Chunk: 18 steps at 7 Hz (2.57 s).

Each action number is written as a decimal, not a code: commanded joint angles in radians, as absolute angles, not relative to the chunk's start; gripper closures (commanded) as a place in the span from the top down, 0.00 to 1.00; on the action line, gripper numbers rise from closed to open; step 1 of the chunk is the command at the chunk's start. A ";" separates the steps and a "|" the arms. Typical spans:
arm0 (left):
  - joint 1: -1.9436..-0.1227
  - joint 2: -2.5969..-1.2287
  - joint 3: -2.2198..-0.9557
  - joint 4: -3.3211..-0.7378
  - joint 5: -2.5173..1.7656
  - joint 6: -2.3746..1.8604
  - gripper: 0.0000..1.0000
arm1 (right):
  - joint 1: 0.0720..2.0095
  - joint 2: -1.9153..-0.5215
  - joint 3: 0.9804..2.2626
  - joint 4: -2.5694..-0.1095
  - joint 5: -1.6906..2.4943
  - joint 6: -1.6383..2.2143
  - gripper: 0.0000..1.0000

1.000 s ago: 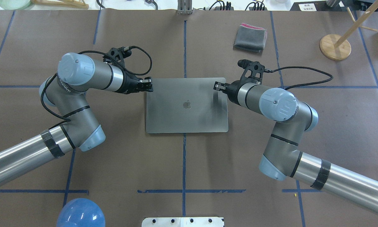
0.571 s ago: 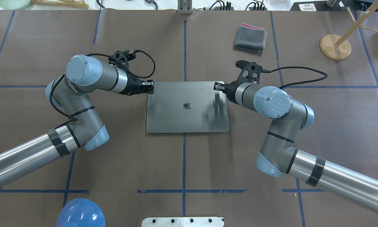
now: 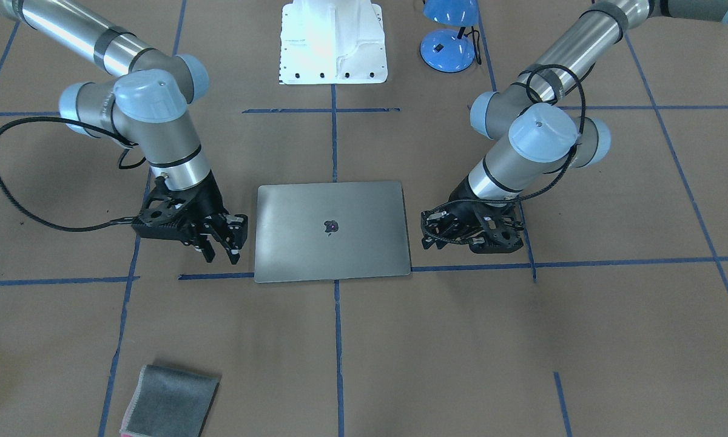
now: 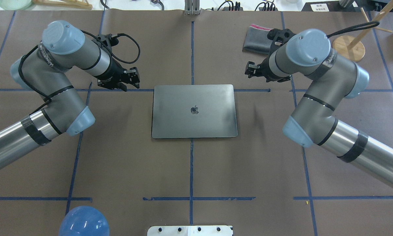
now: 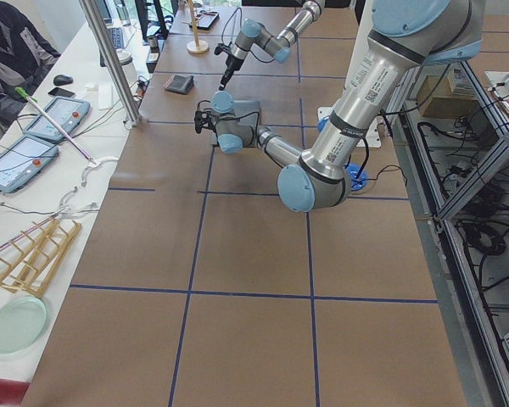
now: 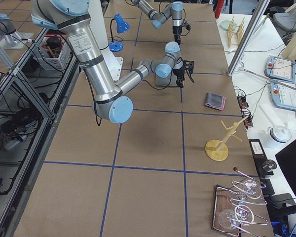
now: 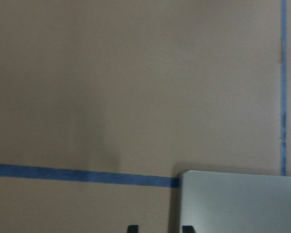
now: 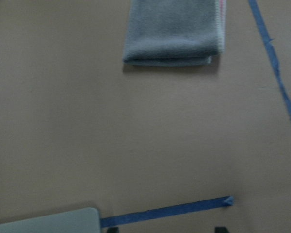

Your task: Close laptop

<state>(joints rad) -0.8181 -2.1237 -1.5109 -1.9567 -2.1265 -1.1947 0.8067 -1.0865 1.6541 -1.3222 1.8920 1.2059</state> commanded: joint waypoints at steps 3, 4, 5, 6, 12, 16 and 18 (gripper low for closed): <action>-1.116 -1.891 -1.801 -1.396 -2.135 -0.339 1.00 | 1.240 -1.415 1.755 -1.470 2.270 0.413 1.00; -1.222 -1.814 -1.793 -1.394 -2.161 -0.166 1.00 | 1.359 -1.495 1.752 -1.518 2.290 0.161 1.00; -1.338 -1.755 -1.781 -1.390 -2.233 -0.018 1.00 | 1.458 -1.524 1.750 -1.652 2.290 -0.085 1.00; -1.448 -1.706 -1.781 -1.343 -2.302 0.056 1.00 | 1.536 -1.538 1.732 -1.761 2.292 -0.262 1.00; -1.545 -1.469 -1.815 -1.356 -2.315 0.078 1.00 | 1.549 -1.620 1.683 -1.736 2.421 -0.276 1.00; -1.542 -1.470 -1.827 -1.358 -2.313 0.087 1.00 | 1.549 -1.620 1.686 -1.721 2.422 -0.276 1.00; -1.537 -1.470 -1.824 -1.358 -2.312 0.087 1.00 | 1.549 -1.621 1.681 -1.706 2.421 -0.276 1.00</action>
<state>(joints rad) -1.5404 -1.4695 -1.8279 -1.3574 -2.3128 0.0856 1.5493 -1.6201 1.6842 -1.7160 2.4210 -0.2761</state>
